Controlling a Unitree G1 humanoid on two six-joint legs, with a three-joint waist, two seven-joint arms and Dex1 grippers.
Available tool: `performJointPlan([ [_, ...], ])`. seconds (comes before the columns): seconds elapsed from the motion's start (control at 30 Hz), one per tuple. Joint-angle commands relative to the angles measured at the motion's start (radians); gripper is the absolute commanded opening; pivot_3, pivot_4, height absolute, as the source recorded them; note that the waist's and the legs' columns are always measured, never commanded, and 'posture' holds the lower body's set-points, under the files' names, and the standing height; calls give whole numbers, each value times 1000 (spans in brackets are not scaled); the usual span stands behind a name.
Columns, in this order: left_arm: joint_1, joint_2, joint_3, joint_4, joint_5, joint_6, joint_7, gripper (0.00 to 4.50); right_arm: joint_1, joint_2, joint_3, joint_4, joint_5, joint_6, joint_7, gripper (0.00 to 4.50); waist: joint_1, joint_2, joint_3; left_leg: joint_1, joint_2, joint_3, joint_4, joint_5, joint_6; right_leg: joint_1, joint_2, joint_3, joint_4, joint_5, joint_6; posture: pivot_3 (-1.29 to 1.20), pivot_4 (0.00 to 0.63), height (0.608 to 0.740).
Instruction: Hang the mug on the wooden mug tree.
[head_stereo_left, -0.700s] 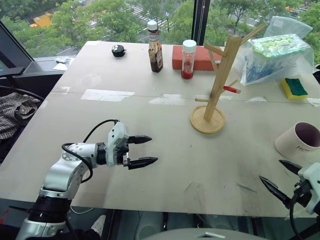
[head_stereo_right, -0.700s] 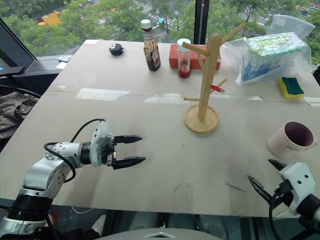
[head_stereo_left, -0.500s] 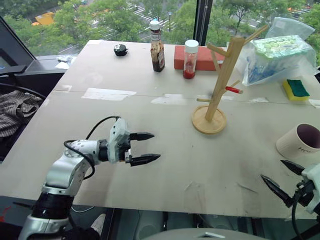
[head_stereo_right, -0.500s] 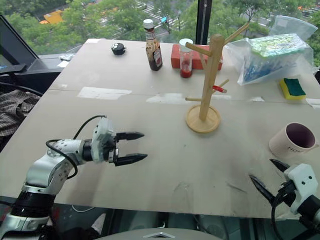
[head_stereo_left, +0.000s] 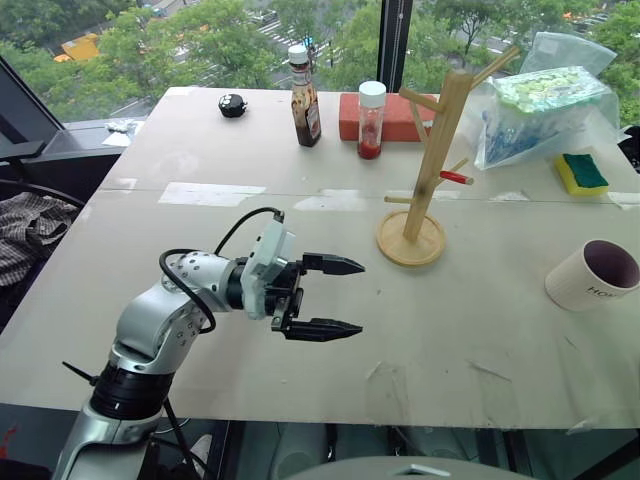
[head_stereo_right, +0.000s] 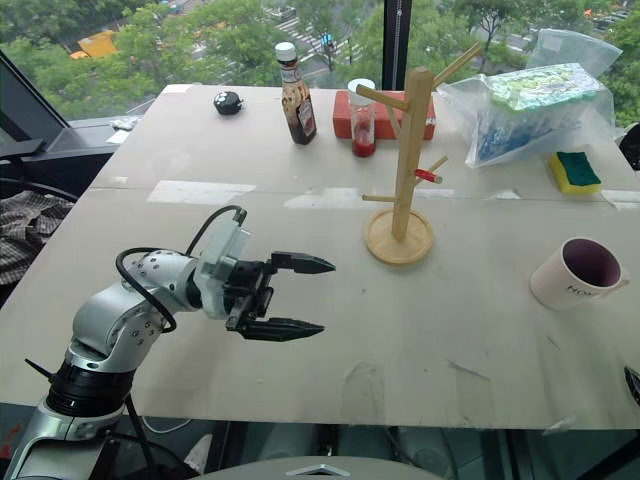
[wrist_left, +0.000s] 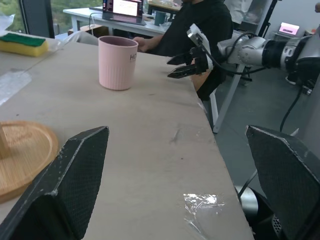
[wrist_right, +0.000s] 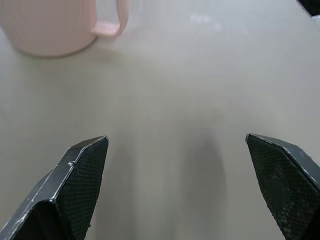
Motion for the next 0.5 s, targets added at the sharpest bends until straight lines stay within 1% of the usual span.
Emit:
performJointPlan([
  [0.03,-14,-10,-3,-19,4,-19,12,4500,-61,-41,-23,-40,14,11,-49,4455,2,0,0,0,0,0,0,0,0,0,0,0,0,0,0,0,150,740],
  [0.13,-11,-17,-5,-17,9,-26,21,4500,-86,-39,0,-149,32,80,-88,4455,3,1,-1,-1,0,0,0,2,-4,-1,0,0,0,0,0,0,150,740],
  [0.27,-14,-22,5,-15,-2,-26,27,4500,-124,-48,15,-282,61,186,-144,4455,4,1,-1,-2,1,-1,0,2,-5,-1,0,0,-1,0,0,0,150,740],
  [0.5,-11,-17,6,-1,23,-50,28,4500,-146,-73,12,-339,61,283,-167,4455,8,1,-1,-2,0,0,0,2,-4,-1,0,-1,-1,0,0,0,150,740],
])
